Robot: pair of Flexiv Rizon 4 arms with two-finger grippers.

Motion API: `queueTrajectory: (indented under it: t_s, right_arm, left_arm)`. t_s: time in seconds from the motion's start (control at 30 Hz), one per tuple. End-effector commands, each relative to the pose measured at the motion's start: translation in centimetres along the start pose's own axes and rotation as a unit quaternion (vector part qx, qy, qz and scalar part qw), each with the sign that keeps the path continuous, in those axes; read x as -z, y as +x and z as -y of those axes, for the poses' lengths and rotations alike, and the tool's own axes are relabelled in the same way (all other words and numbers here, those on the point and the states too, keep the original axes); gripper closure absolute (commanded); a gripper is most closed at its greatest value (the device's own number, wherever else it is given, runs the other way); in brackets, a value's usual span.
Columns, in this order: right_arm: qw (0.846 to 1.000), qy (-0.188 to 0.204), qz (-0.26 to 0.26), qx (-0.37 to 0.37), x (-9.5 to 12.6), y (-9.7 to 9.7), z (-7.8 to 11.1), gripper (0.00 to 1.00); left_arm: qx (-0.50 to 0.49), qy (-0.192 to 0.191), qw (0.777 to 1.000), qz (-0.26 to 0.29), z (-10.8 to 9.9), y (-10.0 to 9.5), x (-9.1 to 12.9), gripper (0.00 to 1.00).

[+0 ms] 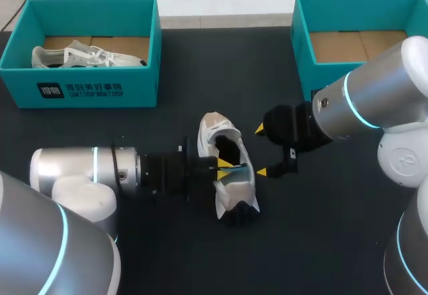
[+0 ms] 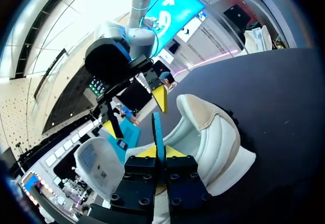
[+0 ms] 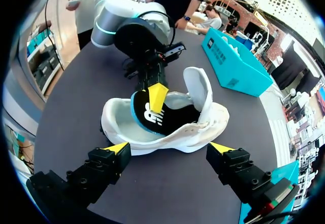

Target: Take the shoe out of the shoebox, open the shoe tongue, remove and reinsert the insole, then place the shoe into the shoebox

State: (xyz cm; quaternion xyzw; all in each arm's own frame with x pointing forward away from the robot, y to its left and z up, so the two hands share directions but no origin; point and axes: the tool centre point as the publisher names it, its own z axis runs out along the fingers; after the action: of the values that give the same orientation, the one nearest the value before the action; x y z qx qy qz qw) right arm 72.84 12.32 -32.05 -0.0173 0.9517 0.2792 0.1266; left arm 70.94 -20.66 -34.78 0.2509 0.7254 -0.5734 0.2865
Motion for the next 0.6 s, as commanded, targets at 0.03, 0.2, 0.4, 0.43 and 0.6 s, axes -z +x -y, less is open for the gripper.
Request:
queueTrajectory:
  t_s: [0.03, 0.2, 0.4, 0.43, 0.6]
  right_arm:
    - [1.000, -0.001, 0.001, 0.000, 0.0, 0.2, 0.0, 0.00]
    - [1.000, -0.001, 0.001, 0.000, 0.0, 0.2, 0.0, 0.00]
    - [1.000, -0.001, 0.001, 0.000, 0.0, 0.2, 0.0, 0.00]
    - [1.000, -0.001, 0.001, 0.000, 0.0, 0.2, 0.0, 0.00]
    - [1.000, -0.001, 0.001, 0.000, 0.0, 0.2, 0.0, 0.00]
  left_arm:
    - [-0.007, -0.005, 1.000, -0.003, 0.6, -0.1, -0.3, 0.65]
    - [-0.013, -0.003, 1.000, 0.001, 1.7, -0.2, -0.1, 0.65]
    - [-0.016, -0.001, 1.000, 0.007, 2.6, -0.1, 0.1, 0.71]
    - [-0.016, -0.002, 1.000, 0.007, 2.6, 0.0, 0.1, 0.70]
    - [-0.021, -0.007, 1.000, 0.013, 3.3, 0.0, 0.3, 0.71]
